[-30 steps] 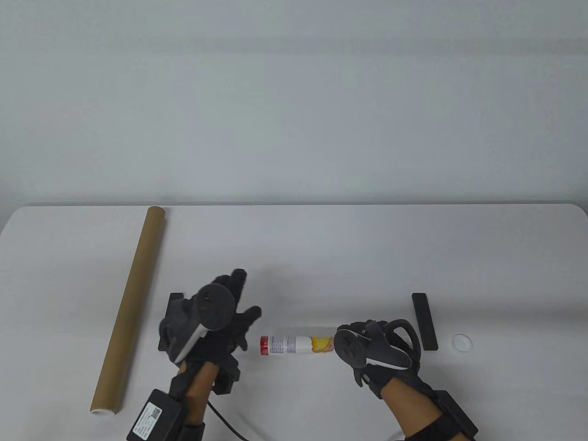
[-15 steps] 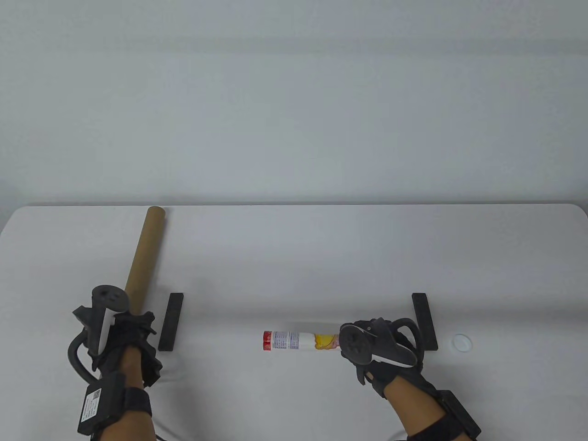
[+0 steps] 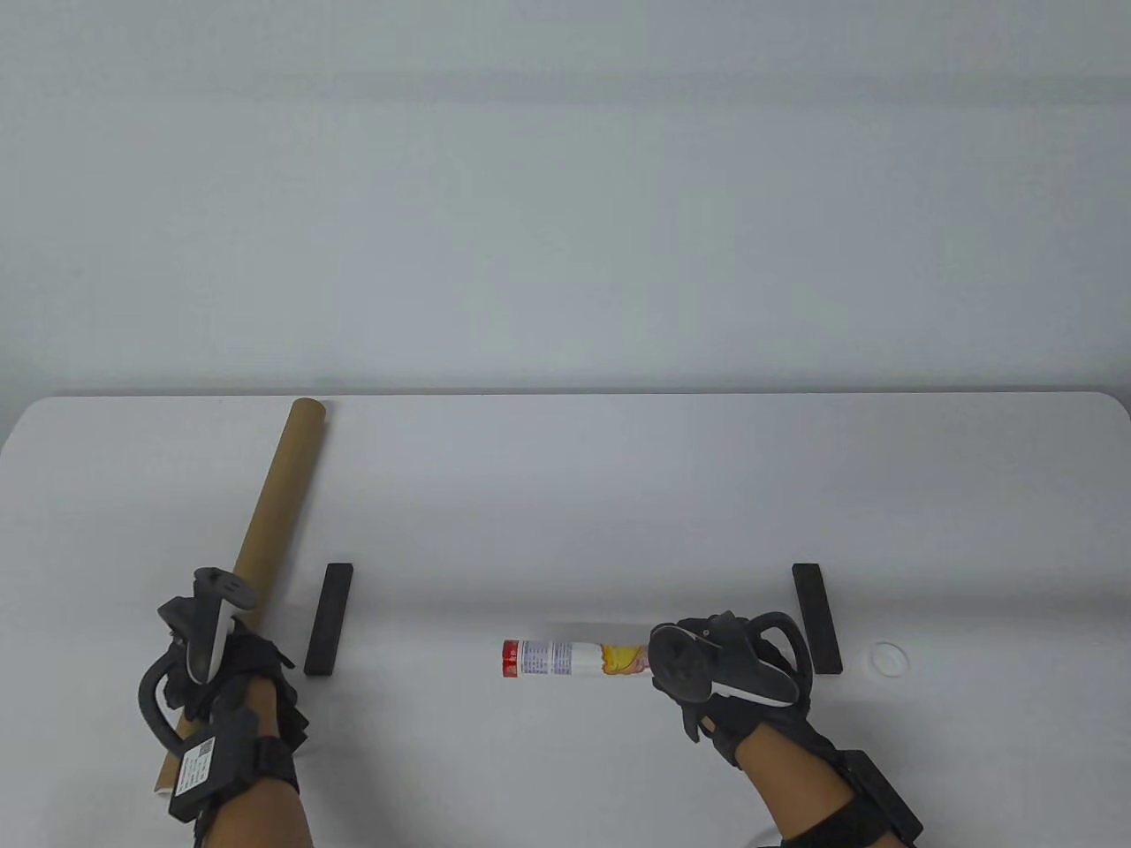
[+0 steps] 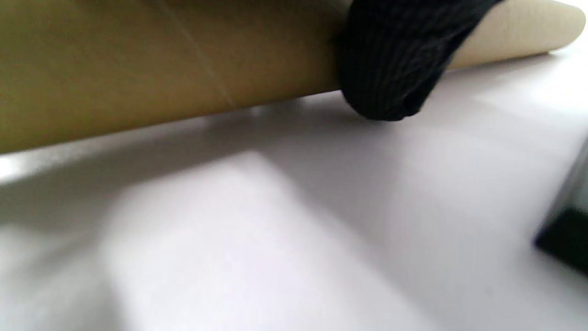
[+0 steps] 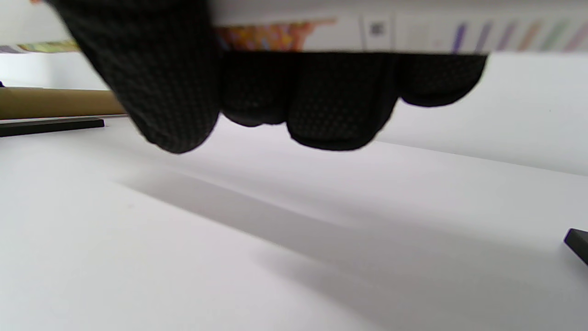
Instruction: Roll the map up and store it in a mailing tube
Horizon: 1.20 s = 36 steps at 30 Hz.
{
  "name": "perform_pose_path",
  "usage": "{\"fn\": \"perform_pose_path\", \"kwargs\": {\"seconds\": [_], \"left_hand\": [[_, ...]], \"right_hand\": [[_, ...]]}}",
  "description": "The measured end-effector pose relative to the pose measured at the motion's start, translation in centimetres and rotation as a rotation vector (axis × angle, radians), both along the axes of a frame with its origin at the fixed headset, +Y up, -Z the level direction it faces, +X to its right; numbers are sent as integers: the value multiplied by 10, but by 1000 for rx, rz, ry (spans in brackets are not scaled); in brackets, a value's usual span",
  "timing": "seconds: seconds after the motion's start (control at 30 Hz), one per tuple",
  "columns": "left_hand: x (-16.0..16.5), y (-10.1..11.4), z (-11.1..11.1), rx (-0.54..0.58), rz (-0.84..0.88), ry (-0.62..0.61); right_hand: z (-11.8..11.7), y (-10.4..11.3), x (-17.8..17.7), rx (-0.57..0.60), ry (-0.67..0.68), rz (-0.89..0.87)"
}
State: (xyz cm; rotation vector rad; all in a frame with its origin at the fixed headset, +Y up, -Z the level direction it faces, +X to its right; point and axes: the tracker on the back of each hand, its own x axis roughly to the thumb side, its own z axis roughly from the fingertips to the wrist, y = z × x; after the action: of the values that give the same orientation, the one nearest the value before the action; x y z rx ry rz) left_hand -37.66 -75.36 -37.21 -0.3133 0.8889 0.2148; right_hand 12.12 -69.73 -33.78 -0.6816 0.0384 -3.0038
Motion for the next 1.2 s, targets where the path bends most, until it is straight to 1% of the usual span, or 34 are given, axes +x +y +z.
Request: {"fn": "perform_pose_path", "kwargs": {"seconds": [0.07, 0.13, 0.2, 0.23, 0.27, 0.33, 0.4, 0.47, 0.53, 0.63, 0.7, 0.8, 0.87, 0.93, 0.97, 1.03, 1.13, 1.2], "left_hand": [[-1, 8, 1, -1, -3, -4], [0, 19, 3, 34, -9, -20], [4, 34, 4, 117, -6, -50], [9, 43, 4, 153, 7, -86], [12, 49, 4, 175, 12, -105], [27, 65, 5, 268, 28, -195], [44, 78, 9, 350, -10, -264], [60, 88, 14, 436, -50, -329], [77, 94, 19, 518, -53, -401], [98, 99, 26, 566, -26, -484], [110, 99, 30, 572, 10, -522], [122, 95, 34, 580, 0, -576], [126, 92, 36, 565, -13, -594], [128, 90, 38, 587, -13, -615], [128, 90, 39, 577, -7, -628], [128, 90, 41, 596, -34, -640], [128, 90, 43, 597, -52, -658], [128, 90, 44, 604, -48, -676]], "right_hand": [[0, 2, 2, 3, -5, -16], [-1, 3, 4, 1, -11, -38], [-2, 5, 6, 1, -16, -62], [-3, 7, 8, 0, -21, -77], [-3, 8, 9, 0, -23, -88], [-4, 13, 12, 6, -29, -126], [-4, 18, 15, 15, -35, -161], [-4, 24, 20, 19, -41, -203], [-5, 31, 27, 23, -55, -260], [-6, 42, 39, 28, -77, -327], [-6, 49, 49, 38, -96, -375], [-7, 61, 70, 30, -138, -439], [-7, 68, 87, 44, -170, -473], [-7, 75, 106, 53, -210, -499], [-8, 78, 116, 56, -235, -517], [-9, 81, 137, 56, -290, -561], [-12, 81, 165, 47, -374, -592], [-13, 77, 179, 42, -426, -571]]}}
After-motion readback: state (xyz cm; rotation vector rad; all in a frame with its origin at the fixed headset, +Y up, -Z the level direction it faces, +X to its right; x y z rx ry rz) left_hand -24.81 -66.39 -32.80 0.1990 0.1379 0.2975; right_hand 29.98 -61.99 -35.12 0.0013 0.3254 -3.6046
